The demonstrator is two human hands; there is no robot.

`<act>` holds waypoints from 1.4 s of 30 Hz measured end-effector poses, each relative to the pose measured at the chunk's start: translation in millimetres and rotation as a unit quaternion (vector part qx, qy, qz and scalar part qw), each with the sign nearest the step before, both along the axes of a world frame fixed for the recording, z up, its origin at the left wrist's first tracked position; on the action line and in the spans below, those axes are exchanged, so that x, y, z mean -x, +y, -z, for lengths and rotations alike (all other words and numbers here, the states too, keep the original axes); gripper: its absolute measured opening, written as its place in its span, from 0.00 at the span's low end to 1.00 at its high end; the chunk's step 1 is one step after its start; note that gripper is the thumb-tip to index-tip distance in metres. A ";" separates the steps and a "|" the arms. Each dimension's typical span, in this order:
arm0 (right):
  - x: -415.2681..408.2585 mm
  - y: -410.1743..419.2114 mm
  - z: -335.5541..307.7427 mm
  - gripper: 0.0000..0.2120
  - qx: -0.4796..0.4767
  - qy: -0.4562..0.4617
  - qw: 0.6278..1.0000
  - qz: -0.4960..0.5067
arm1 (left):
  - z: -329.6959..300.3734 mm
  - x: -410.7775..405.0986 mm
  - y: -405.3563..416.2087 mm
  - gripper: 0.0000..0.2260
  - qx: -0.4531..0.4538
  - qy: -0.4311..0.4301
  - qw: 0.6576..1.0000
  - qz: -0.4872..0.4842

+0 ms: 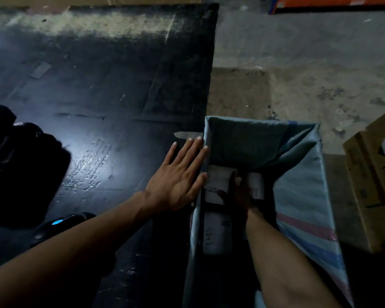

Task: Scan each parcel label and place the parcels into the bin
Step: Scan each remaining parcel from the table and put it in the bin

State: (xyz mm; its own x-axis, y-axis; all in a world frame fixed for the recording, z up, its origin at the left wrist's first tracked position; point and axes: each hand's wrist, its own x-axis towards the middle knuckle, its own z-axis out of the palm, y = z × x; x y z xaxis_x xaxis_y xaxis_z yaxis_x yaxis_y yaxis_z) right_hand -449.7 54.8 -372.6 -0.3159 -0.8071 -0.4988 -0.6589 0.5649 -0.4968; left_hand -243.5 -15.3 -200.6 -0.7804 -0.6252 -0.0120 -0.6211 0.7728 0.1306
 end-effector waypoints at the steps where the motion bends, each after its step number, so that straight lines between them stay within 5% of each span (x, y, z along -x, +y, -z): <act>1: -0.9 -1.5 1.4 0.46 -0.013 0.019 1.000 -0.014 | 0.2 -0.2 0.6 0.30 0.003 -0.002 1.000 -0.001; 18: 3.9 20.9 -74.4 0.38 -0.095 0.056 0.994 -0.015 | 3.1 0.1 -1.0 0.33 -0.015 0.005 1.000 -0.003; 22: -2.5 34.7 -115.6 0.28 -0.031 0.053 0.998 -0.013 | -10.9 5.1 -6.5 0.32 -0.119 -0.008 0.993 -0.024; 28: -40.0 46.8 -188.2 0.36 0.038 0.074 0.996 0.012 | -70.7 -29.2 -11.4 0.24 -0.272 0.082 0.958 -0.028; 32: -98.7 39.6 -248.2 0.34 0.100 0.059 0.993 -0.009 | -116.0 -91.4 -26.9 0.23 -0.198 0.135 0.970 -0.051; 37: -194.7 19.9 -302.3 0.36 0.064 0.057 0.992 -0.088 | -178.7 -190.2 -65.9 0.23 -0.103 0.185 0.969 -0.125; 42: -285.1 16.4 -321.0 0.47 -0.015 -0.052 0.994 -0.092 | -221.2 -304.7 -106.0 0.28 0.020 0.082 0.950 -0.301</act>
State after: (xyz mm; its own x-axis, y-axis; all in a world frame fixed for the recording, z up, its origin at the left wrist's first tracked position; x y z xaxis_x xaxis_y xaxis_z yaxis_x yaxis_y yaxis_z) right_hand -164.6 71.3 -51.6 -0.1099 -0.8311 -0.5452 -0.6983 0.4549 -0.5527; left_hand 61.1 -121.3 20.7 -0.2707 -0.9561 0.1124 -0.9256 0.2906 0.2425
